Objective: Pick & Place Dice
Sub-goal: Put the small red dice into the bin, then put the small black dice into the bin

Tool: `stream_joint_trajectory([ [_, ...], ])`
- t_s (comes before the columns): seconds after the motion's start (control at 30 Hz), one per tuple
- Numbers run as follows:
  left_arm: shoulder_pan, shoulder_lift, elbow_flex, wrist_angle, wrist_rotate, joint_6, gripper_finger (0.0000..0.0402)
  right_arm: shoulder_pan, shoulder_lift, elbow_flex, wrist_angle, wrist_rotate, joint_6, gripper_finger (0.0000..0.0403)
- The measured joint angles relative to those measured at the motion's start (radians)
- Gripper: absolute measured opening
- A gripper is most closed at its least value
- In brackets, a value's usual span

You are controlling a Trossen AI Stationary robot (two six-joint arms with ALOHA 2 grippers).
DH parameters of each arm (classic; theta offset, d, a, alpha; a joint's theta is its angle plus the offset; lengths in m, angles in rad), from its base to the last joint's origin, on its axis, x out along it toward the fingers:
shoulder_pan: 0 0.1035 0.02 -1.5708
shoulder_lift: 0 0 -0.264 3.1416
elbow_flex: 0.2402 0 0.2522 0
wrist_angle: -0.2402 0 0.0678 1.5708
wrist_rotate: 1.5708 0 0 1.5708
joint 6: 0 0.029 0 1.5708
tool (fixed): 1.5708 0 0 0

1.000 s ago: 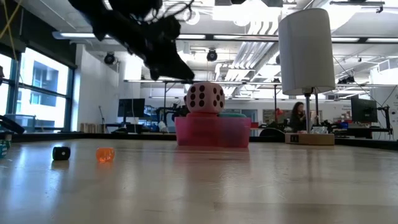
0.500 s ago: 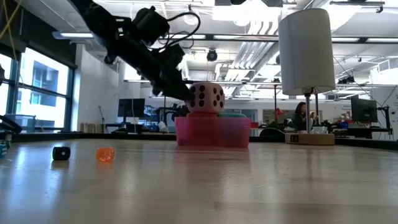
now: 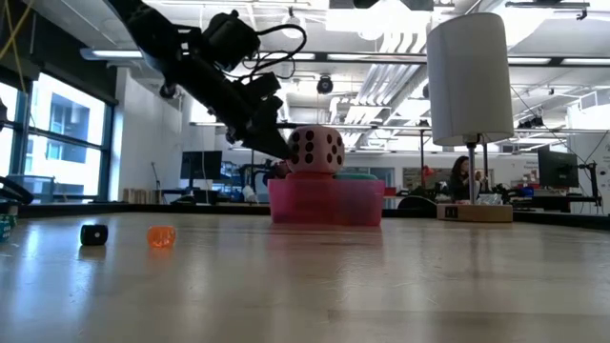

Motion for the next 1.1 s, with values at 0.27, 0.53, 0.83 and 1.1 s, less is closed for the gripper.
stream_joint_trajectory([
  [0.27,-0.030,-0.001,0.000,0.022,-0.017,0.004,0.0125,0.000,0.000,0.000,-0.007,0.000,0.000,0.0243],
  [0.53,-0.086,-0.001,0.000,0.019,-0.017,0.035,0.0188,0.000,0.000,0.000,-0.008,0.000,0.000,0.0243],
  [0.83,-0.277,-0.183,0.000,-0.262,-0.015,0.022,0.0194,0.000,0.000,0.000,-0.047,0.000,0.005,0.0243],
  [1.1,-0.541,-0.419,0.000,-0.613,0.059,-0.094,0.0194,0.000,0.000,0.000,-0.044,0.001,0.012,0.0243],
])
